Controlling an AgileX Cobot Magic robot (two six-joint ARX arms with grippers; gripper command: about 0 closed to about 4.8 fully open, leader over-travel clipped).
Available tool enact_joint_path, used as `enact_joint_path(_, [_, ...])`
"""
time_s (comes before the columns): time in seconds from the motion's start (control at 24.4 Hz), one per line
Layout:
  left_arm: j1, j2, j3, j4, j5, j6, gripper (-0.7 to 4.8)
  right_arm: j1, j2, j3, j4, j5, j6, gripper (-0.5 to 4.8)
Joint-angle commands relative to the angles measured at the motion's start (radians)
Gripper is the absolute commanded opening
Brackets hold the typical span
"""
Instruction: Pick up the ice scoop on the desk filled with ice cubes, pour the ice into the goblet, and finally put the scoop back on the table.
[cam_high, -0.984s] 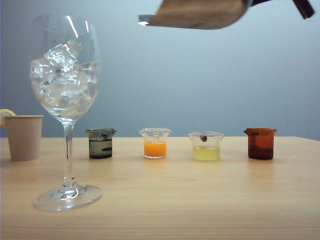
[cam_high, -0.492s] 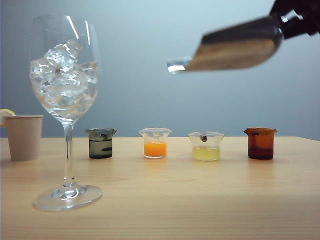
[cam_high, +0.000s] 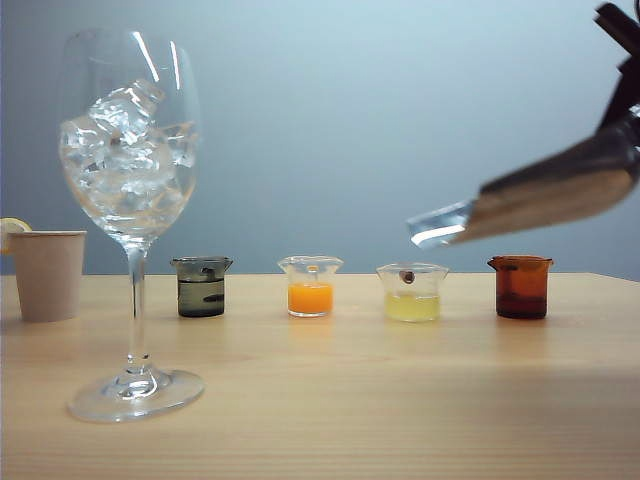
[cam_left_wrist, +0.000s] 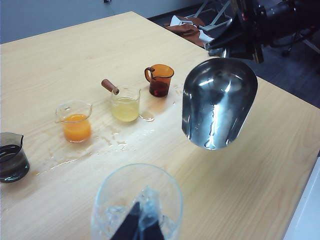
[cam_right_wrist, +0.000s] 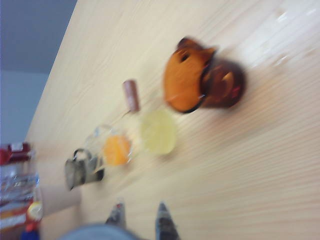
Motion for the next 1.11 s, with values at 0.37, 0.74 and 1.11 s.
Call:
enact_joint_path(0.37, [0.001,-0.002,0.005,0.005,0.001,0.003,-0.05,-0.205,-0.004,-0.034,0.076,0.032,-0.084,-0.05])
enact_joint_path(0.74, [0.001,-0.002,0.005,0.005,0.002,0.003,-0.05,-0.407,0.010,-0.034,0.102,0.093,-0.177,-0.05])
enact_joint_path(1.11, [0.001,-0.002,0.005,0.005,0.005,0.003,-0.05,-0.488,0.080,-0.034,0.192,0.053,-0.171,-0.05])
